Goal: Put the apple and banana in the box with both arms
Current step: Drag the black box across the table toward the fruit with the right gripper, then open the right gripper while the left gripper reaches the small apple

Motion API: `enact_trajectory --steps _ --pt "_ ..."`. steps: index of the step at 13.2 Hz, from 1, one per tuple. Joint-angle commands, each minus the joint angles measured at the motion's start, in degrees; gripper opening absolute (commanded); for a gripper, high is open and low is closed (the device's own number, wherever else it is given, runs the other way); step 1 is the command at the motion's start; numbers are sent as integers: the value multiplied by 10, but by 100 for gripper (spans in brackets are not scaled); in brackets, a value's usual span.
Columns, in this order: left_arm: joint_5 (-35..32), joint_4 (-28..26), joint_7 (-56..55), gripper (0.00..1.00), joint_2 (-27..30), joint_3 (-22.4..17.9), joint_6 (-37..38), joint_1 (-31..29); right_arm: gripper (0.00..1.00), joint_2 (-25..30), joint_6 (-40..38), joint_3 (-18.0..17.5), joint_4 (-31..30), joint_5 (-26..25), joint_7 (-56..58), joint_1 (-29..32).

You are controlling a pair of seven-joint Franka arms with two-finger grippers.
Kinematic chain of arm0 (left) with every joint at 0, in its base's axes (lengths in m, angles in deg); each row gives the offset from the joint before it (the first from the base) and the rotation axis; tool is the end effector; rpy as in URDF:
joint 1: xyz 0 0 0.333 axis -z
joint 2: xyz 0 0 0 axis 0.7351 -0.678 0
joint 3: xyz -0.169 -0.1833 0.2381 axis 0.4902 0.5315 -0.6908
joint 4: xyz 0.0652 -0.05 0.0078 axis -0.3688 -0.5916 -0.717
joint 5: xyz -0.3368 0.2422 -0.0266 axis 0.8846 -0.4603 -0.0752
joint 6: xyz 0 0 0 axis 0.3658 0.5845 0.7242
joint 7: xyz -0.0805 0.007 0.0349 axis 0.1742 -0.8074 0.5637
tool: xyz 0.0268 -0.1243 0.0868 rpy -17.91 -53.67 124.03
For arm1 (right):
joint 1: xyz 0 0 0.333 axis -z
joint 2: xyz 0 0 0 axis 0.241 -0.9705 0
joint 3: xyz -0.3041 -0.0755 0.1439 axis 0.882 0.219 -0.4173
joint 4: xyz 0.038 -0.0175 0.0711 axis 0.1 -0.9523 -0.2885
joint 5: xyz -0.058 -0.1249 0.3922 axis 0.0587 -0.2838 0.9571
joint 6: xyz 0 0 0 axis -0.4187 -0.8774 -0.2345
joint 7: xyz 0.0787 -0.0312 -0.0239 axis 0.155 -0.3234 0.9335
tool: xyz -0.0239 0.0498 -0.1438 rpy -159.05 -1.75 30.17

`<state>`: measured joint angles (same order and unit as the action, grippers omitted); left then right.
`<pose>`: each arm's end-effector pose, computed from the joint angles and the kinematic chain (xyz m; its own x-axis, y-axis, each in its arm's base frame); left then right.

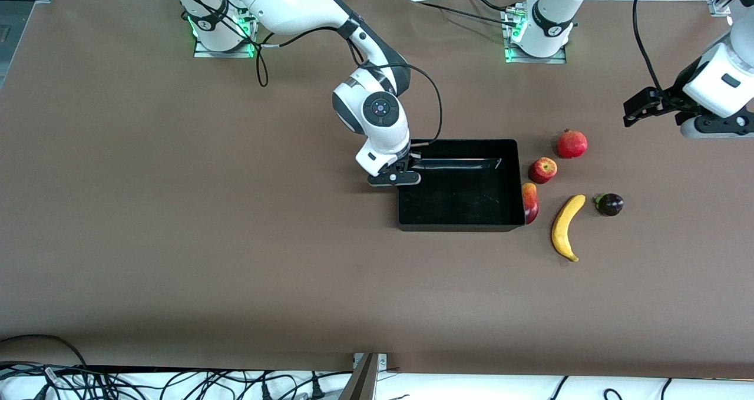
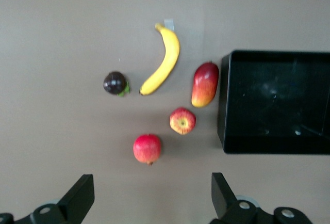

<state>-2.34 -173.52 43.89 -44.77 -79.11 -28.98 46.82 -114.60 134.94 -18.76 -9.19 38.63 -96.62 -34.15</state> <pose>0.5583 -0.0243 0.5579 0.9946 0.0301 -0.0990 0.0263 -0.9989 -0.0399 0.5244 0.6023 0.1882 0.9995 0.0170 -0.0263 0.0132 -0.9903 -0.1381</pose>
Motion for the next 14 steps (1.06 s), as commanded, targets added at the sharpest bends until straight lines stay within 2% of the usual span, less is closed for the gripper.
enact_trajectory --steps 1,2,3,4,6,8,11,12,14 --pt "-7 -3 3 100 -56 16 35 13 30 -7 2 7 22 4 -4 -7" --pt "-7 -4 14 100 -73 17 33 11 44 -7 2 7 22 3 -2 -6" --pt "-7 -7 57 100 -92 16 28 11 84 -4 2 9 22 1 -2 -6" --pt "-6 -22 98 100 -101 16 6 9 100 0 -1 14 23 -7 3 -5" --pt "-7 -96 153 100 -92 16 -87 6 100 13 -6 22 23 -11 10 -2" --pt "-9 -185 184 100 -75 19 -194 6 100 42 -14 49 17 -13 22 2" --pt "-11 -306 264 100 -71 19 -366 6 100 94 -93 122 16 -4 90 7" --pt "-11 -344 270 100 -73 19 -422 6 100 115 -125 136 16 2 119 19" --pt "-11 -391 270 100 -86 19 -503 9 100 155 -167 138 9 36 178 67"
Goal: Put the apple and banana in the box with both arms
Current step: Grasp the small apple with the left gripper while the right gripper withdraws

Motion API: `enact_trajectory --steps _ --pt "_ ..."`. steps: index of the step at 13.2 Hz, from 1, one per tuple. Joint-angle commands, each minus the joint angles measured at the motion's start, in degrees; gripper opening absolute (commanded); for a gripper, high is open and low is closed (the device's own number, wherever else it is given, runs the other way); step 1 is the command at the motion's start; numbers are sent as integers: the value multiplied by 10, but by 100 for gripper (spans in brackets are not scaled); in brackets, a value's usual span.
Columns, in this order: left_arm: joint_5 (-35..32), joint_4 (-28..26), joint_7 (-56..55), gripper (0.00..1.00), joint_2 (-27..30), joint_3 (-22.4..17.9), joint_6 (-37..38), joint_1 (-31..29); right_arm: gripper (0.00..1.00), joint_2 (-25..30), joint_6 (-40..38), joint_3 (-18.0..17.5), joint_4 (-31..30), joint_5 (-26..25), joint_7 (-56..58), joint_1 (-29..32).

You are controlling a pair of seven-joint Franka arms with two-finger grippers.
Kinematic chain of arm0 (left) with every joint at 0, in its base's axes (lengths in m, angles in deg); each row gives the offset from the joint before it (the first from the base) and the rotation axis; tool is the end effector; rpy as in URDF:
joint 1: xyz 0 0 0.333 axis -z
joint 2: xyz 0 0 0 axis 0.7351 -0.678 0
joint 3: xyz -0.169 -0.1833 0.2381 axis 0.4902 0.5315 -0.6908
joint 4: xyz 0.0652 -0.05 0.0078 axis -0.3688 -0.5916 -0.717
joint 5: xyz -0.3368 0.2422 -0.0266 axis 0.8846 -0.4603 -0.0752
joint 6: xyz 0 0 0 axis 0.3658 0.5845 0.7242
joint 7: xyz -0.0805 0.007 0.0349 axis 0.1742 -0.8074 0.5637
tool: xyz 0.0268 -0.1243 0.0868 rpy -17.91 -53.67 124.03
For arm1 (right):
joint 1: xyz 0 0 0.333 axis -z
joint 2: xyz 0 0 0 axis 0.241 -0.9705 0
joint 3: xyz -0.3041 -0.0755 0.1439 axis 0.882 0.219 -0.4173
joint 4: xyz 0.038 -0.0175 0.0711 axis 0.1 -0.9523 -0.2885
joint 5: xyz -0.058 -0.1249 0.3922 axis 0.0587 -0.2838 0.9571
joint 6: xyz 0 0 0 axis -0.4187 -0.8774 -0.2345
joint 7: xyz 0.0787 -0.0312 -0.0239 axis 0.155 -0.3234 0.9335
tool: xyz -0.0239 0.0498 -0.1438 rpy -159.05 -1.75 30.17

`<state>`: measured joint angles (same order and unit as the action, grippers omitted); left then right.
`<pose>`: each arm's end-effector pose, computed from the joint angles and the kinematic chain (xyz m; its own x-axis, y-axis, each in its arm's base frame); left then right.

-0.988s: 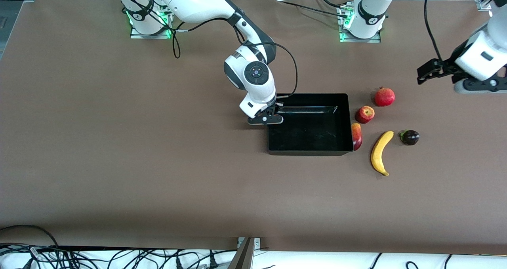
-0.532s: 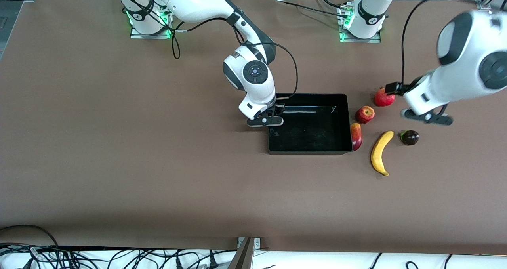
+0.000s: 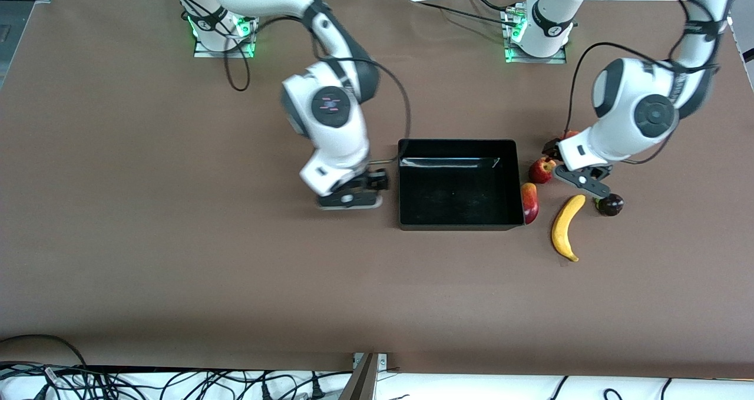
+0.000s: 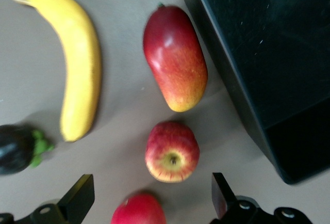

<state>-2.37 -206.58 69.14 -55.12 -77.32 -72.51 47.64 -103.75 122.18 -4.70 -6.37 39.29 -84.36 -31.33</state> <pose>0.5323 -0.0507 0.2442 0.8830 -0.4596 -0.0950 -0.4590 -0.8879 0.0290 0.6432 0.4619 0.3507 0.9948 0.0172 0.1005 0.0226 -0.9983 -0.0528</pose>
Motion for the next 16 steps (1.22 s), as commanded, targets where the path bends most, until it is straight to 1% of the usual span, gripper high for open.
enact_trajectory --steps 1,2,4,5,6,7,8,9,10,11,12,13,14,16 --pt "-10 -74 17 100 5 1 -101 0 100 68 -68 -2 -24 54 98 65" --pt "-10 -83 17 100 -9 1 -129 1 100 87 -102 -1 -24 66 135 85" --pt "-10 -105 17 100 -23 1 -170 1 100 126 -168 0 -25 68 172 120" --pt "-10 -106 17 100 -35 1 -187 1 100 147 -194 6 -31 68 186 132" --pt "-10 -105 17 100 -48 1 -197 2 100 170 -209 25 -45 68 211 134" --pt "-10 -105 17 80 -53 1 -205 3 100 198 -217 45 -69 68 240 134" --pt "-10 -104 16 43 -59 1 -205 4 100 225 -221 62 -94 66 265 134" --pt "-10 -102 17 17 -60 1 -204 3 100 252 -223 80 -118 61 284 133" --pt "-10 -98 20 3 -55 1 -200 3 100 273 -224 92 -136 58 295 133" --pt "-11 -95 18 0 -47 1 -196 3 100 288 -227 103 -149 56 301 133" --pt "-11 -85 17 0 -31 1 -178 2 100 298 -238 107 -153 42 306 133" --pt "-11 -68 14 0 -12 1 -131 3 100 306 -245 106 -153 20 306 133" --pt "-11 -31 13 0 0 1 -62 2 100 312 -249 106 -153 10 305 132" --pt "-2 85 5 0 3 3 112 6 100 312 -249 106 -153 -2 305 132"
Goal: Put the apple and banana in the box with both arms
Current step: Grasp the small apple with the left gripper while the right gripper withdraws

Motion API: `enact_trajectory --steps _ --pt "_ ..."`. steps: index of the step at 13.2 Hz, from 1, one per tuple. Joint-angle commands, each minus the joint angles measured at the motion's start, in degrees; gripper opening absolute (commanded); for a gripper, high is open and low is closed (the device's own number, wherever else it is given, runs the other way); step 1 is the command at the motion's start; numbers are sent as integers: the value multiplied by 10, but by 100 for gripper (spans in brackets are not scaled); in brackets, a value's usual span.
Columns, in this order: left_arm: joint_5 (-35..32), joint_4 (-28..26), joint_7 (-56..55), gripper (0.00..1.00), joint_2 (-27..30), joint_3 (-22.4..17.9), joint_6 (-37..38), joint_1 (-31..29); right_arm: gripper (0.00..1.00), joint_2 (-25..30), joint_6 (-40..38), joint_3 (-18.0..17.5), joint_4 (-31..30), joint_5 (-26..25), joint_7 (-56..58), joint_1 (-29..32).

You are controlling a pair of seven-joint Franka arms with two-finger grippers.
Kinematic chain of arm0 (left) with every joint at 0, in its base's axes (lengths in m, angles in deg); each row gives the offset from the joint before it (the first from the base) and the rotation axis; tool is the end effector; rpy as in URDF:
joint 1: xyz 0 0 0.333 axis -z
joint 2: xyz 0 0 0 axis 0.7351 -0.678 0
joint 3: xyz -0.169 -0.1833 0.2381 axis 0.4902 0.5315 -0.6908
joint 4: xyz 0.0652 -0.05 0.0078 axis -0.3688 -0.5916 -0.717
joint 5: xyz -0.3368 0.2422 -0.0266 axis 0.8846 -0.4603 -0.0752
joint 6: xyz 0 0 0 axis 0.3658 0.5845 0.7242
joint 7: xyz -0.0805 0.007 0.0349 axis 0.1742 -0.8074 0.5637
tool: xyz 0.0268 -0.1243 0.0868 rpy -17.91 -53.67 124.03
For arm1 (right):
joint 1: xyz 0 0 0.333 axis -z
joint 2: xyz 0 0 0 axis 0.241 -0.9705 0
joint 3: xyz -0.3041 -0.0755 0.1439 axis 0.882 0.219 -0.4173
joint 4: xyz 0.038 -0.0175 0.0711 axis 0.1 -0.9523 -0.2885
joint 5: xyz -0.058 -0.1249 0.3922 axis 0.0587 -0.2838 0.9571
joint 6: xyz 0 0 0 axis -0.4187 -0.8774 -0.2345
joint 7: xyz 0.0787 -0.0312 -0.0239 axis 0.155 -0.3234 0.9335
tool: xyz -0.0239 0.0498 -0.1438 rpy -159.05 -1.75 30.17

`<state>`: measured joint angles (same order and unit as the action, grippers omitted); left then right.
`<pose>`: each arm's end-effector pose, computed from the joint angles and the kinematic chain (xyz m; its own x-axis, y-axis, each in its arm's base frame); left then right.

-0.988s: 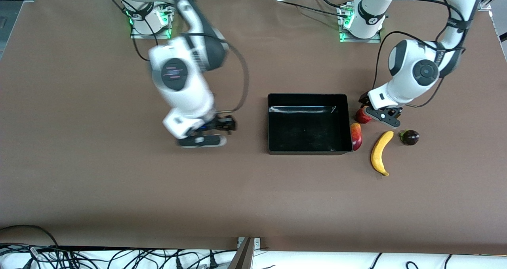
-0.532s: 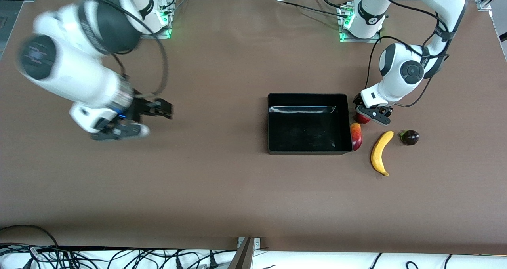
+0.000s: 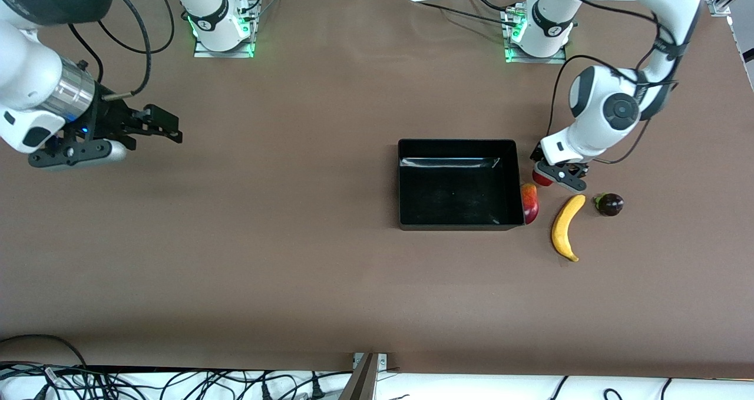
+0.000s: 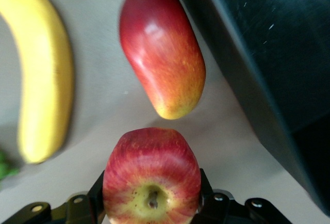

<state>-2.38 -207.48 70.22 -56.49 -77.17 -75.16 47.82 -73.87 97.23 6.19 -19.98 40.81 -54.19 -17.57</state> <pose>0.5305 -0.0542 0.2287 0.8718 -0.4822 -0.0868 -0.4813 -0.8760 0.0315 0.6117 0.1176 0.5632 0.9925 0.1145 -0.0429 0.1089 -0.9872 -0.1164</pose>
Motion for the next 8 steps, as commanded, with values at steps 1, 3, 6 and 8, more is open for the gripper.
enact_trajectory --steps 1,3,6,8 --pt "17 149 -40 0 8 17 212 10 100 13 2 -3 -17 -23 0 -8" --pt "50 191 -193 0 -15 62 245 15 100 6 16 -22 -17 -29 -9 -5" --pt "42 184 -383 4 -71 116 184 38 100 8 17 -180 -17 -55 -50 134" --pt "35 151 -425 7 -93 113 104 64 100 18 10 -267 -18 -57 -48 231"
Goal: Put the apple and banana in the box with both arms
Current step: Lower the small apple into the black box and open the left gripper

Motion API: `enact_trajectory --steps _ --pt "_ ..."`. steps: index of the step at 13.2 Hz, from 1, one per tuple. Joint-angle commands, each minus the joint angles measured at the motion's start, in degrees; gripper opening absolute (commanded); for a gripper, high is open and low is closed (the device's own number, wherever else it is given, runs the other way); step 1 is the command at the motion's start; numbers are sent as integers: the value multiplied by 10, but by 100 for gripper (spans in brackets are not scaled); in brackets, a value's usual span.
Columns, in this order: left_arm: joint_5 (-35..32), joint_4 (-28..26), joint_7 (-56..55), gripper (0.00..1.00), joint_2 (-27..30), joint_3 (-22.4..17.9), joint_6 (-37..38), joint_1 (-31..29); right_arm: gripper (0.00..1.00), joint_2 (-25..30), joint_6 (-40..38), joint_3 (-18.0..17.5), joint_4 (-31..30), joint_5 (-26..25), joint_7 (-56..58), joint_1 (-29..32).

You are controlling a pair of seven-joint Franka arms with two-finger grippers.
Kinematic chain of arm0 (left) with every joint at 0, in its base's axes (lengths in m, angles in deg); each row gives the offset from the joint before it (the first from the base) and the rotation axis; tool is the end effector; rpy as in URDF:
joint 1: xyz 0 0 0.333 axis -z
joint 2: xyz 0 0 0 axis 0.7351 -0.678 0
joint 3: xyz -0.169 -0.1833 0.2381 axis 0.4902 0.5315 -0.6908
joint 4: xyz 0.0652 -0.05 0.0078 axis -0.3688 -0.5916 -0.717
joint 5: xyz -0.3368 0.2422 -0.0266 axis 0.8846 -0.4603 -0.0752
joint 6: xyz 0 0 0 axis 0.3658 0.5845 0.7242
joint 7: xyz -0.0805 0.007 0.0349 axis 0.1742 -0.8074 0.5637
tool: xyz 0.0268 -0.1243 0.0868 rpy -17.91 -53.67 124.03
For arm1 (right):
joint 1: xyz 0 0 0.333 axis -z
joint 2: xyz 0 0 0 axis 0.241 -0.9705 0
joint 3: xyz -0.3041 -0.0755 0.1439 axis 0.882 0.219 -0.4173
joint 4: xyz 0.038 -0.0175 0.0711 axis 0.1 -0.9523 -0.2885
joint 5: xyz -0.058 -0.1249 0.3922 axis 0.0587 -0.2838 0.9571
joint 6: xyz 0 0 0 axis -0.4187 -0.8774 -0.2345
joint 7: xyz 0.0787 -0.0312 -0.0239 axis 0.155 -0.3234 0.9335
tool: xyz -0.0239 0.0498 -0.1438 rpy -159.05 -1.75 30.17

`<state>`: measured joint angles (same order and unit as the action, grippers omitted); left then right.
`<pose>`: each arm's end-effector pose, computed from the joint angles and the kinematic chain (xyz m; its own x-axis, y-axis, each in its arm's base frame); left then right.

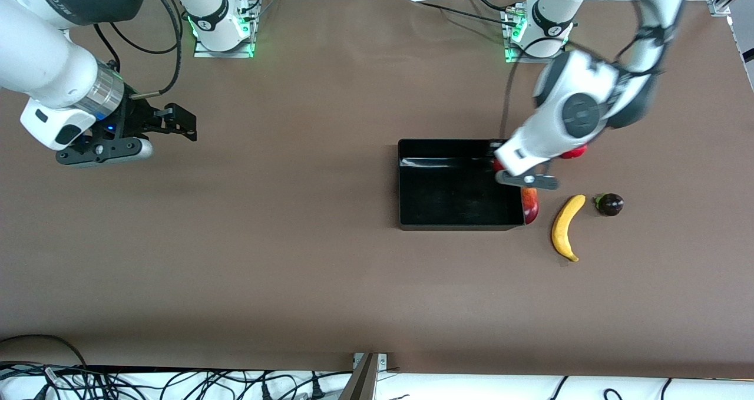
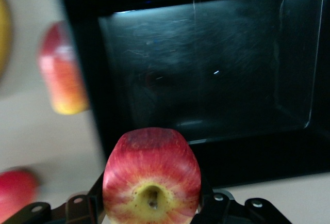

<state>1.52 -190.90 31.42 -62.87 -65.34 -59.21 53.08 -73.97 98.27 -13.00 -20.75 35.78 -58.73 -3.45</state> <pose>0.5475 -0.2335 0.2722 0.9751 -0.0804 -0.2065 -0.0707 -0.9960 0.0537 0.6090 0.1462 0.5491 0.9907 0.1225 -0.0586 0.1182 -0.9904 -0.0720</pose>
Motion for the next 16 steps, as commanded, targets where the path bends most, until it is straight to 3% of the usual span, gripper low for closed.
enact_trajectory --steps 1,3,5,6,7,8,10,12,13,16 --pt "-24 -41 -41 7 -33 -4 -90 11 100 27 -7 -91 -11 -7 -2 113" --pt "-39 -78 -41 10 -40 -4 -142 11 100 64 -17 -101 -39 -9 3 136" --pt "-40 -79 -42 21 -62 -4 -152 11 100 108 -8 -101 -90 -35 0 136" --pt "-40 -86 -43 38 -74 -2 -170 12 100 117 2 -101 -104 -37 0 136" --pt "-40 -87 -41 83 -75 -4 -174 11 100 118 5 -101 -106 -37 0 136" --pt "-40 -86 -40 100 -72 -4 -168 11 100 115 7 -102 -105 -37 0 136" --pt "-40 -53 -37 100 -39 -7 -104 2 100 107 24 -102 -99 -37 4 134" --pt "-46 67 -22 100 -32 -16 72 -14 100 102 30 -102 -99 -40 2 132" --pt "-72 119 19 100 -38 -16 126 -38 100 101 29 -102 -97 -55 1 131" --pt "-144 157 157 100 -75 -17 112 -111 100 98 26 -99 -82 -59 4 132"
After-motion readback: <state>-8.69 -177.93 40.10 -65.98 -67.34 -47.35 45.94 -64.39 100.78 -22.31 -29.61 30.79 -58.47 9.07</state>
